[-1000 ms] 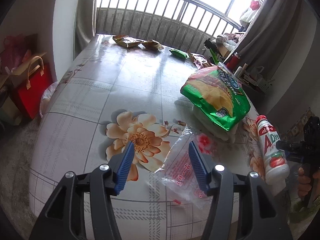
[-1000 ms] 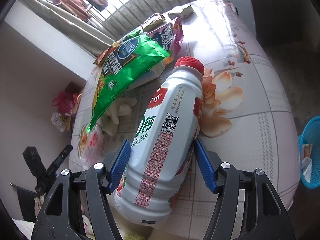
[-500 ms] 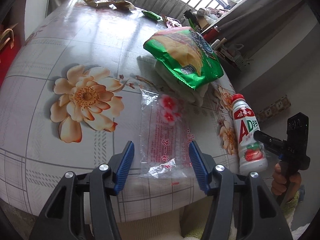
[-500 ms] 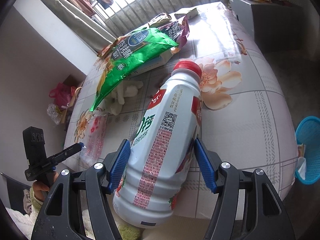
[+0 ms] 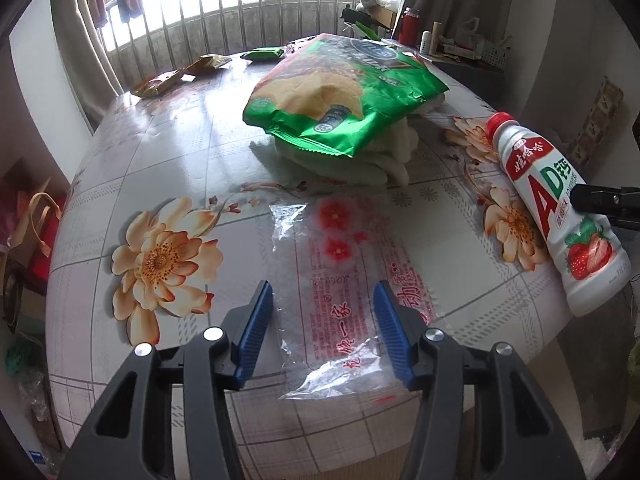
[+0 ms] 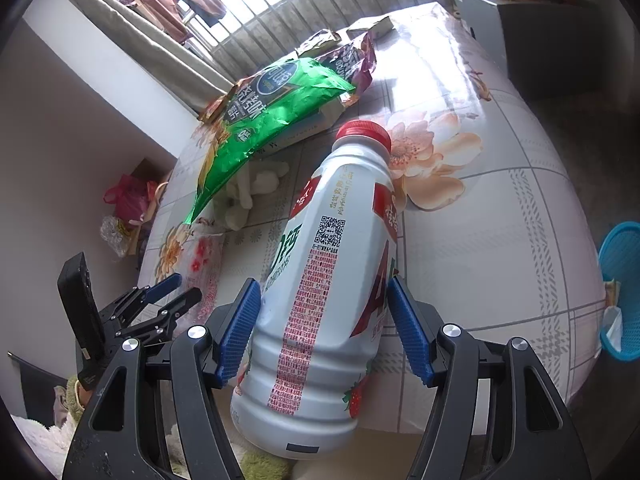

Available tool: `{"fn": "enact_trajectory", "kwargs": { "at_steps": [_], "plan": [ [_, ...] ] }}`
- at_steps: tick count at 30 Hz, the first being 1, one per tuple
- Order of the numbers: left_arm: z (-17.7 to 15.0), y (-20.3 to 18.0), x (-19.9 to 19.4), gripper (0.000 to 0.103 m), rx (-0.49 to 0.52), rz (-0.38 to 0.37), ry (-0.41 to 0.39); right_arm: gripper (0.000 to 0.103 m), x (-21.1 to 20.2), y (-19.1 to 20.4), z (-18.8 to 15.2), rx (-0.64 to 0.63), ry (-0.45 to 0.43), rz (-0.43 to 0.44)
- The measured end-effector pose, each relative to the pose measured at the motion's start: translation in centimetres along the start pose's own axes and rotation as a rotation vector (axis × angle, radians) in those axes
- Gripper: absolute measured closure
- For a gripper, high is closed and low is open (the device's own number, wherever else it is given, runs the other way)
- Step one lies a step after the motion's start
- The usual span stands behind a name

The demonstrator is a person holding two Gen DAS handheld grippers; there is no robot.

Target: Collect trash

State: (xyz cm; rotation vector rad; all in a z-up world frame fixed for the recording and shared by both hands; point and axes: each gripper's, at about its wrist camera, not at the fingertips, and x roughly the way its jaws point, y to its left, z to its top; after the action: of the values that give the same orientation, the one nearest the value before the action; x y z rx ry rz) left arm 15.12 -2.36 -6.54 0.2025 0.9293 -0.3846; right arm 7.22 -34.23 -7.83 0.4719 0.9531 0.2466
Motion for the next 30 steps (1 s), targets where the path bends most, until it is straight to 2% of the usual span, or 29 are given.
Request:
{"fn": "enact_trajectory", "kwargs": {
  "at_steps": [5,9,13,23,30],
  "plan": [
    [-0.1,-1.4,-0.1,0.085,0.024,0.028,-0.020,0.041,-0.1,-0.1,-0.1,0.004,-0.006,0.005],
    [-0.1,-2.0,-0.1,0.094,0.049,0.037,-0.034,0.041,-0.2,-0.2,-0.3,0.011,-0.014,0.008],
    [-0.2,-1.8,-0.6,0.101,0.006,-0.004,-0.054,0.042,-0.3,-0.2,-0.3,0.018,-0.019,0.004],
    [0.6,-0.5,-3.8,0.102,-0.128,-0.125,-0.138,0.043,-0.9,-0.3,-0.8,0.032,-0.029,0.001],
    [1.1,-0.6,-5.0,0.103,-0.137,-0.154,-0.176,0.044,-1.5,-0.6,-1.4,0.066,-0.049,0.009]
  ]
}}
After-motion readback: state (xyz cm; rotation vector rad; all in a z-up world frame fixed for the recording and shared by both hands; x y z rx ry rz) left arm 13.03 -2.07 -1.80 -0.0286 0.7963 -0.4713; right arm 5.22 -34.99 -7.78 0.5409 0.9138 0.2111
